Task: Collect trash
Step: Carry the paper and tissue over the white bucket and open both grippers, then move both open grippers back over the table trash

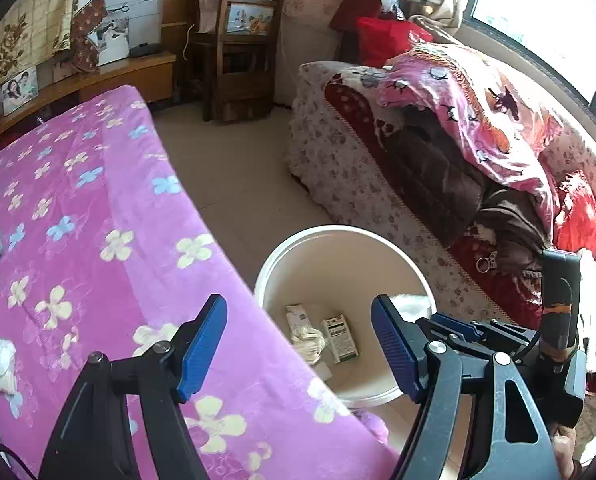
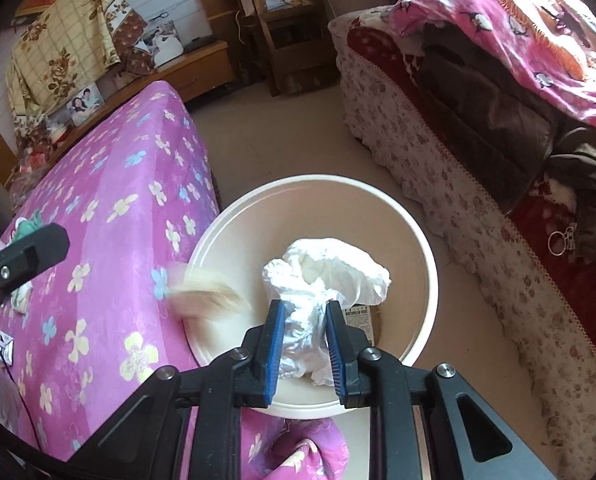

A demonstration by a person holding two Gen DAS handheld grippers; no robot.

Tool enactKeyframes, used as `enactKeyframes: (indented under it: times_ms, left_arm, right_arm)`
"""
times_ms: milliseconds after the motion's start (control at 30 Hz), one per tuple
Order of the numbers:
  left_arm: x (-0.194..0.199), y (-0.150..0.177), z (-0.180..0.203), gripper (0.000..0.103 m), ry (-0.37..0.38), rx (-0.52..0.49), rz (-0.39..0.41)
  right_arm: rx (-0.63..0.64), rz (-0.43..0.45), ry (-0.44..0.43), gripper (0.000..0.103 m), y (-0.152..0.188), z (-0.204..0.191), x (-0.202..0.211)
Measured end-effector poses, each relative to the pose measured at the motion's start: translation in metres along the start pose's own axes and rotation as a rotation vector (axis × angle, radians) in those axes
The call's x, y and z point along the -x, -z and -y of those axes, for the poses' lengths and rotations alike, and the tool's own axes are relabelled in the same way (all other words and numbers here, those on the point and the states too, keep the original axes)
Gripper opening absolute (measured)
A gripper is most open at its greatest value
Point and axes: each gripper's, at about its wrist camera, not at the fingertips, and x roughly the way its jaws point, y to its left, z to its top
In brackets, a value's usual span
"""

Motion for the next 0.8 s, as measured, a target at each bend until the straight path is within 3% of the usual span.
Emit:
enactKeyframes:
  times_ms: [267,800]
  left_arm:
    - [0.01,0.005,-0.015,0.075,-0.053,0.025,0.002]
    - [0.061,0.016,-0.047,0.077,-0.091,0.071,0.062]
  right_arm:
    - [-0.007,-0.011,-0.028,0.024,0.004,-0.008,-0.001]
    - [0.085,0.073,-0.065,0.025,0.007,-0.071,0.046]
